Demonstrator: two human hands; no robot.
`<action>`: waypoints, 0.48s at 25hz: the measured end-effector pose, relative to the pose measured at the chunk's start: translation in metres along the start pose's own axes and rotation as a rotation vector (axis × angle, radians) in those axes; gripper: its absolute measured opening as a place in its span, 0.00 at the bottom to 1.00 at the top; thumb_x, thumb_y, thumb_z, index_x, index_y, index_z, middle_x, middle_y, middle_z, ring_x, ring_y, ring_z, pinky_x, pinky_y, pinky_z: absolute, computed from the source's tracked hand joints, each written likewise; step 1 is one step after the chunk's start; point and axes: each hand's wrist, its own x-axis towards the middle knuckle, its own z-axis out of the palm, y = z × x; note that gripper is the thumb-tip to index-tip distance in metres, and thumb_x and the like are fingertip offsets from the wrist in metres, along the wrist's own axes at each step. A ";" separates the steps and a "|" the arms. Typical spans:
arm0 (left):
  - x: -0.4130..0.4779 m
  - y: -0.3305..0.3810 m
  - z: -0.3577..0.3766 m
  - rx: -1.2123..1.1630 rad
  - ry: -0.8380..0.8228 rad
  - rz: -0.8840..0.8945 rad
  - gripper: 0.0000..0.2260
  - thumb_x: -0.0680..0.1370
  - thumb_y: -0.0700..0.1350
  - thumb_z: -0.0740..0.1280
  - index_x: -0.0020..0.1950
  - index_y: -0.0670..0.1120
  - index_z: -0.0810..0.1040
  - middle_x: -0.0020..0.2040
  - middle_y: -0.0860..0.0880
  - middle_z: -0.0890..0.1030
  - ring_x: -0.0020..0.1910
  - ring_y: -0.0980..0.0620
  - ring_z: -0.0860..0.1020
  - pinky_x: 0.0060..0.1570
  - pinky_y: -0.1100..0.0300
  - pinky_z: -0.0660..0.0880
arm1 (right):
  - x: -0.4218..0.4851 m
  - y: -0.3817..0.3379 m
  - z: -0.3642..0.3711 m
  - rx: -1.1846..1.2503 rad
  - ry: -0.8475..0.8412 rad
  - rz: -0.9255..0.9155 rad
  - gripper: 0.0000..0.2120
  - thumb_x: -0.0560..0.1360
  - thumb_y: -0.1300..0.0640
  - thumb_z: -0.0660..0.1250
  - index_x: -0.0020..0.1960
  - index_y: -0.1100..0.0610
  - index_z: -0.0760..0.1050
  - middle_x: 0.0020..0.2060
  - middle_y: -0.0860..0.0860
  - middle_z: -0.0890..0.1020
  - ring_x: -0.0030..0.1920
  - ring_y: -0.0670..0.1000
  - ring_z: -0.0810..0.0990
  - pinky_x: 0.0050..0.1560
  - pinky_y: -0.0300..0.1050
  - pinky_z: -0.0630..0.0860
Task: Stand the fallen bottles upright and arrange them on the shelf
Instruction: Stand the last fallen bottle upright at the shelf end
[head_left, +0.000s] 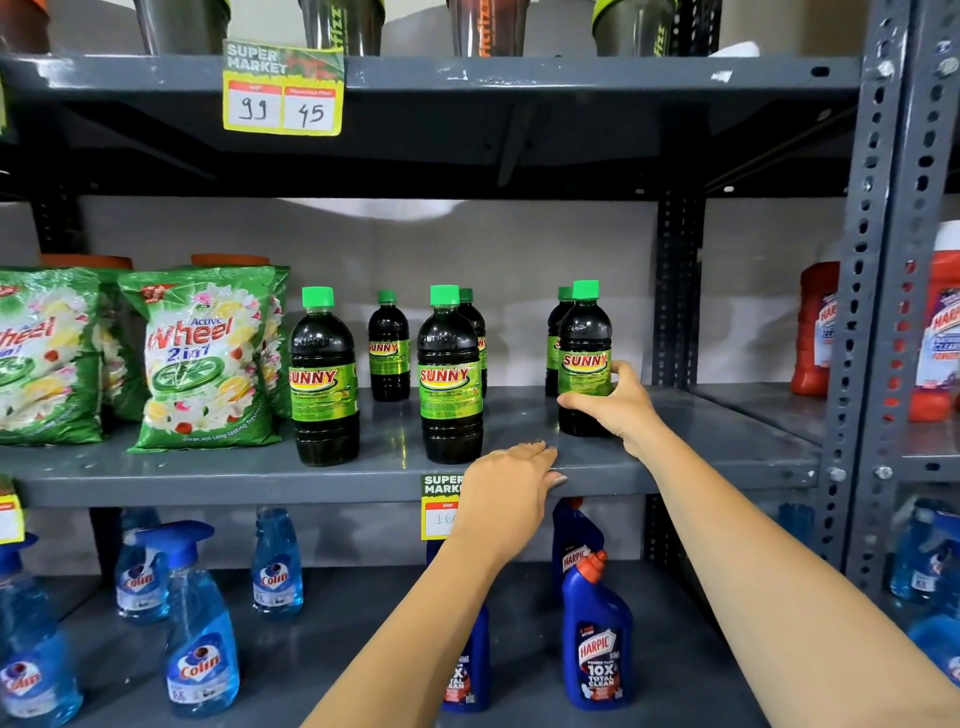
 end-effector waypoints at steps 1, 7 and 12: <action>0.000 0.000 0.000 -0.001 0.000 0.000 0.12 0.76 0.47 0.71 0.56 0.43 0.82 0.54 0.44 0.84 0.52 0.46 0.83 0.47 0.54 0.80 | 0.000 0.000 0.000 0.003 -0.005 0.000 0.34 0.65 0.56 0.79 0.65 0.54 0.66 0.56 0.50 0.78 0.52 0.49 0.75 0.50 0.43 0.69; 0.000 0.000 0.000 -0.023 -0.011 0.001 0.13 0.77 0.47 0.69 0.58 0.43 0.81 0.57 0.44 0.83 0.55 0.46 0.81 0.51 0.53 0.78 | -0.002 -0.003 0.002 -0.021 -0.001 -0.075 0.47 0.61 0.48 0.81 0.72 0.51 0.59 0.56 0.46 0.75 0.57 0.48 0.74 0.56 0.45 0.71; -0.001 -0.003 0.001 -0.044 -0.021 -0.006 0.12 0.77 0.47 0.69 0.58 0.42 0.81 0.56 0.44 0.83 0.54 0.45 0.82 0.50 0.53 0.79 | -0.006 -0.007 -0.002 -0.097 -0.020 -0.087 0.38 0.64 0.52 0.80 0.67 0.53 0.66 0.54 0.47 0.77 0.56 0.50 0.76 0.52 0.43 0.71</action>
